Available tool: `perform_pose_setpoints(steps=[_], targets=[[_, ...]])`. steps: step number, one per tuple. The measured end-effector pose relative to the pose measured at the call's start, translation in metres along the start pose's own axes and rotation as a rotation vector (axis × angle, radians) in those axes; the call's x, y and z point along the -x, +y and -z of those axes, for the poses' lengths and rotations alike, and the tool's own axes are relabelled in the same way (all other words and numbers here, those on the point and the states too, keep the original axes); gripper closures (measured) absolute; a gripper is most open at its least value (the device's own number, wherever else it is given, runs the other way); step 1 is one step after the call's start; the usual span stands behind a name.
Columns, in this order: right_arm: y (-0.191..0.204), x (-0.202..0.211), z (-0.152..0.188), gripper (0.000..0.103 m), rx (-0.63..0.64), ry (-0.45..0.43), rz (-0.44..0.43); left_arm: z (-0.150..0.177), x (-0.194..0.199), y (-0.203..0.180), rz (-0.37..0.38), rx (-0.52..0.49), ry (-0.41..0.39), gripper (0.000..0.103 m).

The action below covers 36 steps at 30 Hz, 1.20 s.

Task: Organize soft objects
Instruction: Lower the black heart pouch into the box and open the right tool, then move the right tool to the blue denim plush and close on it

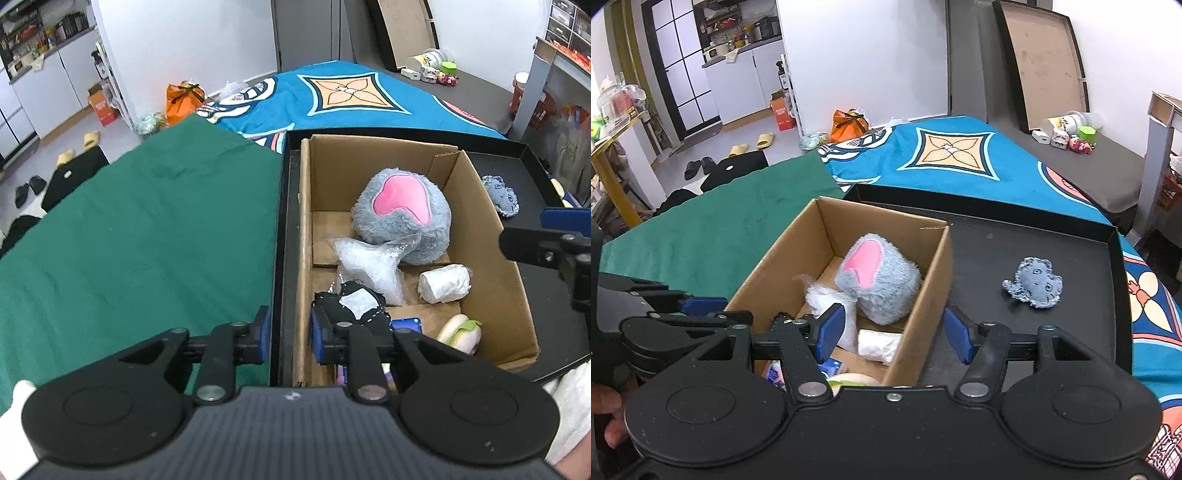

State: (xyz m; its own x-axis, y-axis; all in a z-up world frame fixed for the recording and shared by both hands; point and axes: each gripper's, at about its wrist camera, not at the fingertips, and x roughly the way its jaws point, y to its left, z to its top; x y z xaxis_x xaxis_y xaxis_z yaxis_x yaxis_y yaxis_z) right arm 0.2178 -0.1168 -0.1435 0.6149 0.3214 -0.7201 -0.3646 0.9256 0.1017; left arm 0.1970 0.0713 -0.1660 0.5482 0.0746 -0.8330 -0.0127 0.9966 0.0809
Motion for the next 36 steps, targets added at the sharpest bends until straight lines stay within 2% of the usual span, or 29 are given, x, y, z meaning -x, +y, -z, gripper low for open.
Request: perform_pose_setpoints(steps=[10,12,15,27,32,36], targets=[[-0.038,0.003,0.006,0.043,0.012,0.005,0.014,-0.003,0.005,-0.008,-0.046,-0.022,-0.035,0.055],[-0.046,0.002,0.006,0.043,0.018,0.005,0.018,-0.003,0.008,-0.010,-0.061,-0.026,-0.046,0.045],[-0.058,0.001,0.004,0.043,0.030,0.000,0.023,-0.005,0.008,-0.015,-0.094,-0.049,-0.052,0.035],[-0.095,-0.010,-0.001,0.042,0.035,-0.022,0.001,-0.009,0.000,-0.032,-0.188,-0.121,-0.023,0.029],[-0.107,-0.013,-0.001,0.032,0.027,-0.035,-0.007,-0.011,-0.001,-0.039,-0.217,-0.147,-0.025,0.022],[-0.118,-0.016,0.000,0.015,0.014,-0.067,0.003,-0.013,-0.002,-0.045,-0.239,-0.163,-0.024,0.020]])
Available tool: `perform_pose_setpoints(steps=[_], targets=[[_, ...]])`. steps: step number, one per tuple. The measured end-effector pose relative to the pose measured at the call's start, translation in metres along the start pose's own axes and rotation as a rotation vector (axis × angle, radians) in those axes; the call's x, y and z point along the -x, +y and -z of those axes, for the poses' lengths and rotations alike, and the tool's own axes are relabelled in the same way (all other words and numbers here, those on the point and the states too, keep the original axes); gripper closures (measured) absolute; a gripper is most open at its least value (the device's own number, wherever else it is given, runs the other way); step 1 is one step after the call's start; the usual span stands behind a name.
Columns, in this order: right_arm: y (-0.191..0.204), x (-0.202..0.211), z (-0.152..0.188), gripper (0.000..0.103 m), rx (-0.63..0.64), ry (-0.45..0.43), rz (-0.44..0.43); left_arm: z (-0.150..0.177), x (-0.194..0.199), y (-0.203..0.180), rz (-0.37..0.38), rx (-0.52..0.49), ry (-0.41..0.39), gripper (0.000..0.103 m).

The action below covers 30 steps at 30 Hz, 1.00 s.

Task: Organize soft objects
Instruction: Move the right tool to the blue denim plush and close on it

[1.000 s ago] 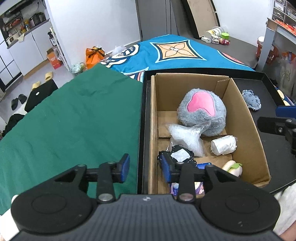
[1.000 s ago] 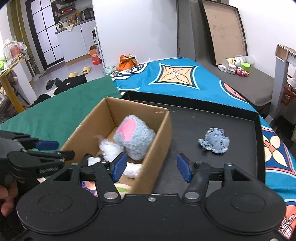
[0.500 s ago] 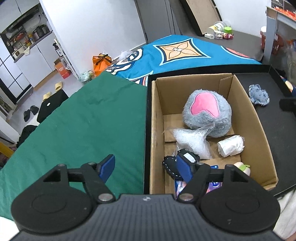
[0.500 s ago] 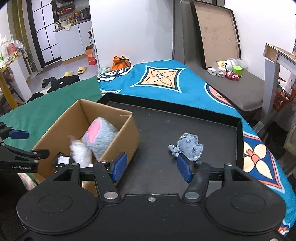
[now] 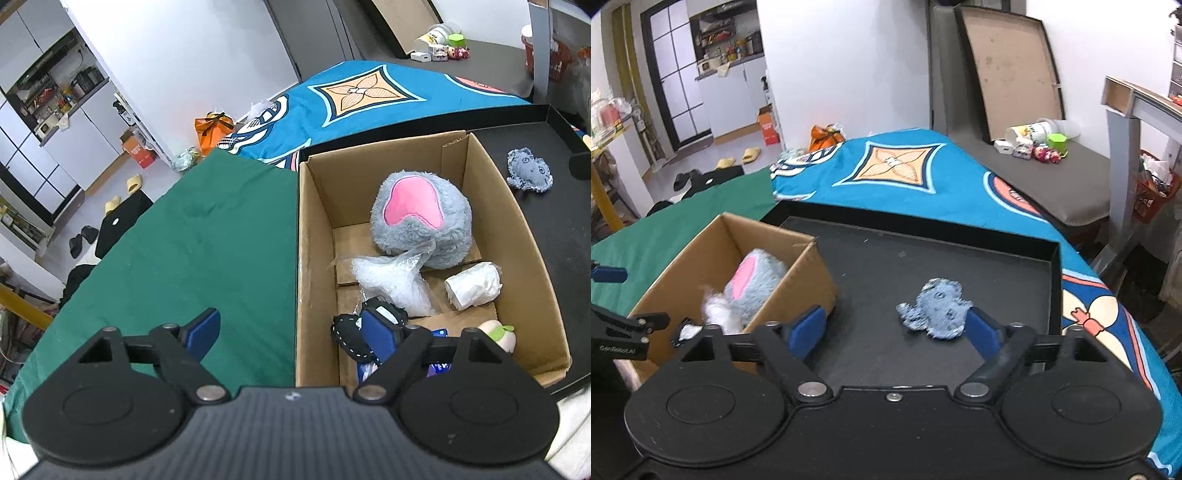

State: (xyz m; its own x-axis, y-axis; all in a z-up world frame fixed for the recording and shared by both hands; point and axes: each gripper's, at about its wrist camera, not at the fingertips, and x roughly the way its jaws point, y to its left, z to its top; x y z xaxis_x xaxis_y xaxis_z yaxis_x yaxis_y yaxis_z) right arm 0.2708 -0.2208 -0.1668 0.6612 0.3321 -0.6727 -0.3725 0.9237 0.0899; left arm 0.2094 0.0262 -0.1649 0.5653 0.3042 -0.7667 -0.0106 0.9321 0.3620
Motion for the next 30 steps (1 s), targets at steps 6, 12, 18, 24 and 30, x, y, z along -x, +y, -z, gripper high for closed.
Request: perform_pose_setpoints(steps=[6,12,18,24,30], targets=[[-0.021,-0.015,0.002,0.008,-0.066,-0.013,-0.016,-0.003,-0.002,-0.010,-0.057,-0.038,0.007,0.020],[-0.034,-0.035,0.003,0.009,-0.110,-0.018,-0.038,-0.008,-0.003,-0.020,-0.110,-0.070,0.003,0.019],[-0.048,-0.057,0.006,0.014,-0.138,-0.018,-0.055,-0.011,-0.005,-0.029,-0.155,-0.101,0.002,0.019],[-0.065,-0.075,0.018,0.017,-0.182,-0.012,-0.076,-0.014,-0.014,-0.031,-0.182,-0.094,0.043,0.019],[-0.069,-0.087,0.023,0.023,-0.182,-0.016,-0.080,-0.015,-0.019,-0.042,-0.227,-0.154,0.055,0.019]])
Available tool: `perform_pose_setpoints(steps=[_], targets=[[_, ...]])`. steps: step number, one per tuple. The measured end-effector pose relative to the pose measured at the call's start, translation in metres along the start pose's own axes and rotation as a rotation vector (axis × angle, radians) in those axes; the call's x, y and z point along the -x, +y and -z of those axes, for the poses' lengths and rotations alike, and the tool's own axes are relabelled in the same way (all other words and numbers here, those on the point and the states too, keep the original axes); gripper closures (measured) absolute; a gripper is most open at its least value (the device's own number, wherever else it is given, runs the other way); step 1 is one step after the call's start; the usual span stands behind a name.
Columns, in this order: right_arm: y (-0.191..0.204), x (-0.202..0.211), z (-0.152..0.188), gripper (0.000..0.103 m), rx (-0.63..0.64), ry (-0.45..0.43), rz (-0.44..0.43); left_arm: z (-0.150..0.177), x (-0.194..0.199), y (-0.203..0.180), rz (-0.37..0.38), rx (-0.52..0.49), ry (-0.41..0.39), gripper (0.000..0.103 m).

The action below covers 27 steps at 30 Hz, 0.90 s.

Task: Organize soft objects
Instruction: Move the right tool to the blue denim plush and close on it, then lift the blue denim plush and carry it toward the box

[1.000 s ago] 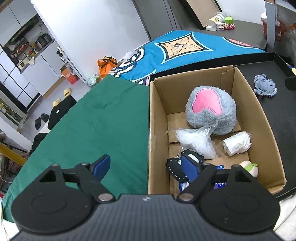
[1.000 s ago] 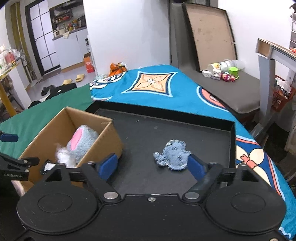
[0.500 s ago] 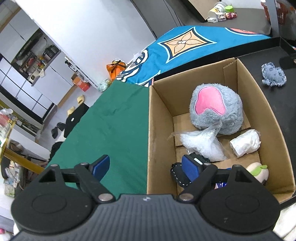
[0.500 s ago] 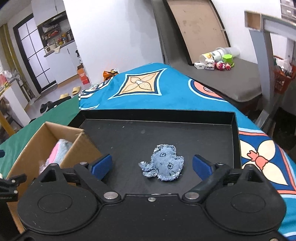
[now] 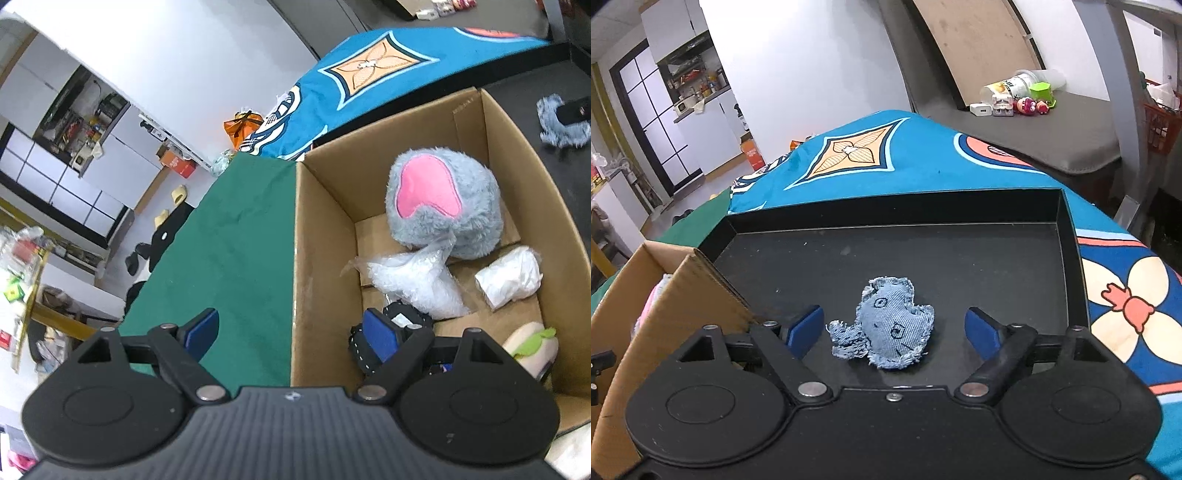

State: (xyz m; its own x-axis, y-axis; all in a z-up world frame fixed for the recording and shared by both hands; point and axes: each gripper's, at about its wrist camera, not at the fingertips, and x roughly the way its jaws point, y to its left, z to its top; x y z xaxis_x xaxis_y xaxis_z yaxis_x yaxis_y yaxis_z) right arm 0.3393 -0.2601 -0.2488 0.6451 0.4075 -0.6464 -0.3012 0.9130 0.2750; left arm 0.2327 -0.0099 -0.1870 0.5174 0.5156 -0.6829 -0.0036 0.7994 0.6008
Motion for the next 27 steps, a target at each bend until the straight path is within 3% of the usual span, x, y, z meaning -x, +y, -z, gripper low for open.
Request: perform_pose_setpoints(steps=[4,7,8,9,10,11,27], targets=[[0.005,-0.002,0.002,0.025,0.015,-0.010,-0.026,0.000,0.000,-0.002,-0.013,-0.015,0.002,0.019],[0.011,-0.010,0.010,0.036,0.057,0.032,-0.024,0.000,-0.001,-0.003,-0.015,-0.019,0.007,0.019],[0.013,-0.008,0.013,0.041,0.080,0.020,-0.006,0.000,-0.002,-0.004,-0.015,-0.020,0.007,0.019],[0.016,-0.006,0.014,0.053,0.100,0.022,0.014,0.001,-0.002,-0.004,-0.016,-0.023,0.007,0.019],[0.017,-0.005,0.013,0.072,0.114,0.030,0.033,0.001,-0.001,-0.004,-0.016,-0.024,0.006,0.019],[0.017,-0.003,0.012,0.075,0.117,0.040,0.049,0.001,0.000,-0.004,-0.016,-0.024,0.002,0.019],[0.006,0.042,0.027,0.090,0.040,0.037,0.056,0.007,0.009,0.008,0.006,0.033,-0.036,0.019]])
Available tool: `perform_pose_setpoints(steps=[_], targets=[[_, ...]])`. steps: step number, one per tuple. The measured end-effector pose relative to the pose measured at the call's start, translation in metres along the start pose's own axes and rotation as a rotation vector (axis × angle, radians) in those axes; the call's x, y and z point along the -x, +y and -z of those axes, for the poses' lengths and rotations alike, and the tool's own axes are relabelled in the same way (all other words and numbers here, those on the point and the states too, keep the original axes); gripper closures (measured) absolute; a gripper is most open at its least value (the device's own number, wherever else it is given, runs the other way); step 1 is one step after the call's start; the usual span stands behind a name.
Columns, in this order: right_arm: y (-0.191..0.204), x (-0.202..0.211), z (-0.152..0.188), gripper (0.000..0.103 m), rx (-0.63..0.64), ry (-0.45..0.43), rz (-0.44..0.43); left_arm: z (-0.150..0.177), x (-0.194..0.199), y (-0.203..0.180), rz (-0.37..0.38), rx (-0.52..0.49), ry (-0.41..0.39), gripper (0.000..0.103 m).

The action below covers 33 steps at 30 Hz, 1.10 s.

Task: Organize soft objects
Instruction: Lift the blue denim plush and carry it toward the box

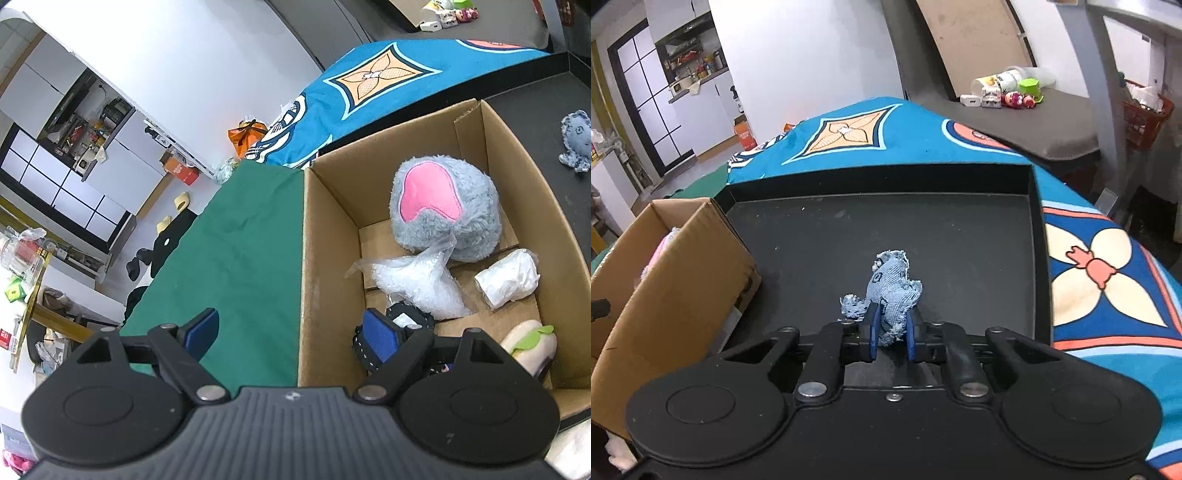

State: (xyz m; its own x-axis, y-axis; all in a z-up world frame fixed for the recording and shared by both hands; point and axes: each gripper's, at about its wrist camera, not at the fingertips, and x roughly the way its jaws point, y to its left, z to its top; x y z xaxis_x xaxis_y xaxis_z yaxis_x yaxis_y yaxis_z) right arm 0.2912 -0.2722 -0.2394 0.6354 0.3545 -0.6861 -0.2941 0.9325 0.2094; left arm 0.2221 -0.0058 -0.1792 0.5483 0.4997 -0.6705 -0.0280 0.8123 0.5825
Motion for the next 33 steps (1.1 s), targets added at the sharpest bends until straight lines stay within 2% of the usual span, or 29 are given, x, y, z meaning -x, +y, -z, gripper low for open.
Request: perform_pose_setpoints(steps=[18,33], targets=[[0.020,0.041,-0.010,0.090,0.037,-0.024,0.025,0.005,0.011,0.019,0.057,0.095,-0.059,0.019],[0.062,0.068,-0.031,0.090,0.092,-0.047,0.043,0.014,0.014,0.036,0.146,0.178,-0.095,0.019]])
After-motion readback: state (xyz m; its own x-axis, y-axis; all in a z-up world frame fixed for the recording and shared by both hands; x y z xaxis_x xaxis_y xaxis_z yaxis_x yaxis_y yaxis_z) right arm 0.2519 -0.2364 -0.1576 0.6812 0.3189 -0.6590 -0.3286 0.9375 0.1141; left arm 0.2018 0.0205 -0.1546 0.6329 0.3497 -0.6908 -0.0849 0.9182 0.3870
